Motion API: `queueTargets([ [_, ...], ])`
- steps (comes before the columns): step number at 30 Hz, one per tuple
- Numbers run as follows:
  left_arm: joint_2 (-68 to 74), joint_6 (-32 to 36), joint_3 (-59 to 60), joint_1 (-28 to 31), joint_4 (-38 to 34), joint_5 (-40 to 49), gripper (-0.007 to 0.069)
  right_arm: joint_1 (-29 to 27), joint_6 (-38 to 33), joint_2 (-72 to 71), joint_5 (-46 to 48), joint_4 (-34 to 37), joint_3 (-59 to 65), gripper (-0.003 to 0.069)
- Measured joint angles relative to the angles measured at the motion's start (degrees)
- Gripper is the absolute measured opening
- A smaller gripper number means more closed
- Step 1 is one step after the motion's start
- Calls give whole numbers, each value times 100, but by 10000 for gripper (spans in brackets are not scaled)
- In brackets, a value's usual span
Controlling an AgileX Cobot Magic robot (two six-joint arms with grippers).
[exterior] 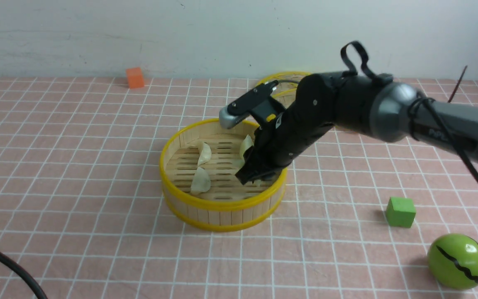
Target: Put the dumplings into the steamer on the table with the pink tablecloth.
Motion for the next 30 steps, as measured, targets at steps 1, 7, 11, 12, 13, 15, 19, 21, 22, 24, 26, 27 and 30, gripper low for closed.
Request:
queueTargets([
  [1,0,0,0,0,0,52,57,0,-14,15,11,11,6,320],
  [7,0,0,0,0,0,139,62,0,34,-714,1036,-318,-322,511],
  [11,0,0,0,0,0,151,71,0,472,-1812,2232,-970,-1068,517],
  [12,0,0,0,0,0,151,71,0,505,-1874,2232,-970,-1103,514],
  [13,0,0,0,0,0,153,71,0,735,-2325,2578,-1217,-1302,492],
  [15,0,0,0,0,0,158,74,0,1133,-3023,2891,-1609,-1386,427],
  [19,0,0,0,0,0,160,74,0,1583,-3884,3107,-1931,-1112,308],
  [21,0,0,0,0,0,160,75,0,1904,-4575,3123,-2095,-468,190],
  [22,0,0,0,0,0,160,75,0,2015,-4828,3086,-2138,-124,146],
  [24,0,0,0,0,0,160,75,0,2103,-5169,3001,-2157,343,97],
  [26,0,0,0,0,0,160,76,0,2183,-5569,2793,-2164,1125,30],
  [27,0,0,0,0,0,160,78,0,2233,-5871,2659,-2141,1835,-9],
  [30,0,0,0,0,0,160,85,0,2300,-6267,2492,-2112,3030,-20],
])
